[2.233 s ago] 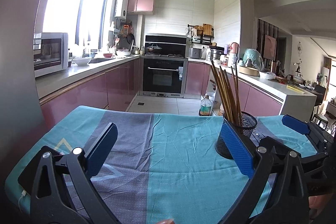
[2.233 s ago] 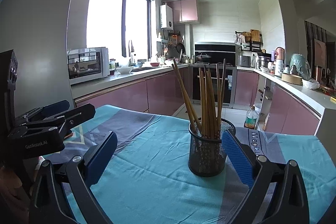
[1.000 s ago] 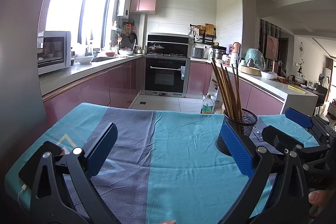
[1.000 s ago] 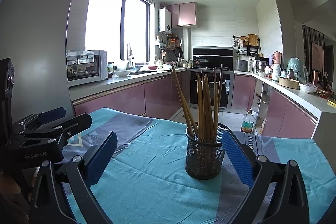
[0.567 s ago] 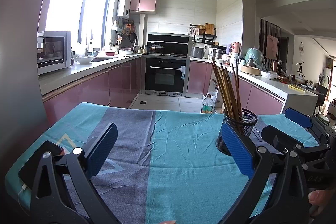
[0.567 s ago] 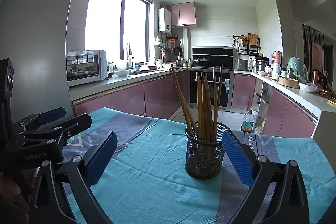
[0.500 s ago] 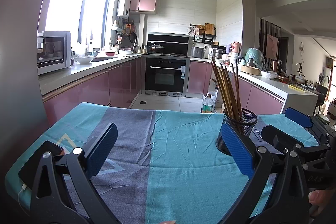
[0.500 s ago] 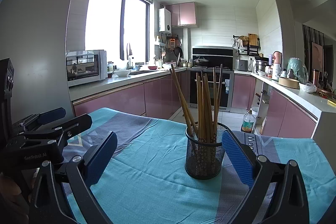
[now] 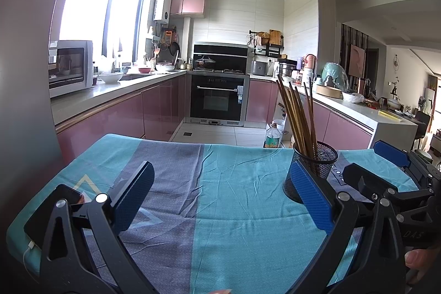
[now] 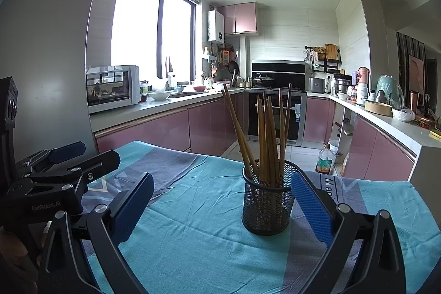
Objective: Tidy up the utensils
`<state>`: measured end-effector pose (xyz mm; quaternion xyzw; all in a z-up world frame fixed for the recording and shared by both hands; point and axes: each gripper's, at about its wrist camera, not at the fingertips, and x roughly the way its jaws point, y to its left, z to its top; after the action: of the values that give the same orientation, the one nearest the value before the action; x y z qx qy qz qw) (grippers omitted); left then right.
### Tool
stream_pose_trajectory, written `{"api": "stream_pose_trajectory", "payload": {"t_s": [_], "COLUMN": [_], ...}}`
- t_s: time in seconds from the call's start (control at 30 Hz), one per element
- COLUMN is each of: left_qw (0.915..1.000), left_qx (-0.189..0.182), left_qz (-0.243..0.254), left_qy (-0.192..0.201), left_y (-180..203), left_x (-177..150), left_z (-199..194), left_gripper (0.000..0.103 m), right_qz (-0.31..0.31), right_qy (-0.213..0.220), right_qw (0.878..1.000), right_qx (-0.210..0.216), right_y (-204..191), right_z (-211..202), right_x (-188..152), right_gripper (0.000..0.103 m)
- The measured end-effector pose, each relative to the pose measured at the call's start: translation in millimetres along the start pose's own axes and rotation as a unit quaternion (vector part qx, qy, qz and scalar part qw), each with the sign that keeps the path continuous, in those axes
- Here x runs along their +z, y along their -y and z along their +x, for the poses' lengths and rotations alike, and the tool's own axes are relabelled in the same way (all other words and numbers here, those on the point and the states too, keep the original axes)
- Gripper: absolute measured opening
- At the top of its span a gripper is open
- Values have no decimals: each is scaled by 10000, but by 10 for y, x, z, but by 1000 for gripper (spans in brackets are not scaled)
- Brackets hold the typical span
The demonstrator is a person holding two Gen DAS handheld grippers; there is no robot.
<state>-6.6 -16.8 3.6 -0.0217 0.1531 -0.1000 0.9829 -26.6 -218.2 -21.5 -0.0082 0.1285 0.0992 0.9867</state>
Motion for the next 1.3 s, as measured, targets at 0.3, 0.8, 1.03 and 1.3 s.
{"api": "stream_pose_trajectory", "payload": {"t_s": [0.3,0.8,1.03,1.3], "left_qw": [10000,10000,10000,10000], "left_qx": [0,9,8,12], "left_qz": [0,1,-4,2], "left_qy": [-1,3,5,8], "left_y": [1,-3,-1,-1], "left_x": [1,-25,-21,-24], "left_z": [-2,5,7,4], "left_gripper": [97,97,97,97], "right_qz": [0,0,-7,-8], "right_qy": [11,-3,17,24], "right_qw": [10000,10000,10000,10000], "right_qx": [-18,-19,-22,-26], "right_y": [-1,-20,-33,-35], "right_z": [-4,-8,-11,-8], "right_x": [-3,13,27,30], "right_gripper": [97,97,97,97]}}
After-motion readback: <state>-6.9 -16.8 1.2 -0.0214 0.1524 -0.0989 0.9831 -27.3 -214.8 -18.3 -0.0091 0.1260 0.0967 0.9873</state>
